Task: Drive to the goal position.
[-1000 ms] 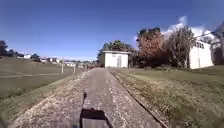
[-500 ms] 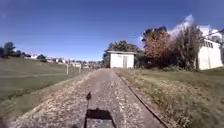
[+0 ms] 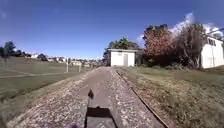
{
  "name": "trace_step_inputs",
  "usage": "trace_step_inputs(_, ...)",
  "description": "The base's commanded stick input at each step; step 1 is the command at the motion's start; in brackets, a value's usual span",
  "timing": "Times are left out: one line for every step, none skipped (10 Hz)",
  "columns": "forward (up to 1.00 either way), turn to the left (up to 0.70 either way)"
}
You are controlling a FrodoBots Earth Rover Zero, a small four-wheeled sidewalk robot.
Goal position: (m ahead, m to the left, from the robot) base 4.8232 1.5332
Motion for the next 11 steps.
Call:
trace_step_inputs(0.7,0.0)
trace_step_inputs(0.7,0.0)
trace_step_inputs(0.7,0.0)
trace_step_inputs(0.7,0.0)
trace_step_inputs(0.7,0.0)
trace_step_inputs(0.7,0.0)
trace_step_inputs(0.7,0.0)
trace_step_inputs(0.7,0.0)
trace_step_inputs(0.7,0.0)
trace_step_inputs(0.7,0.0)
trace_step_inputs(0.7,0.0)
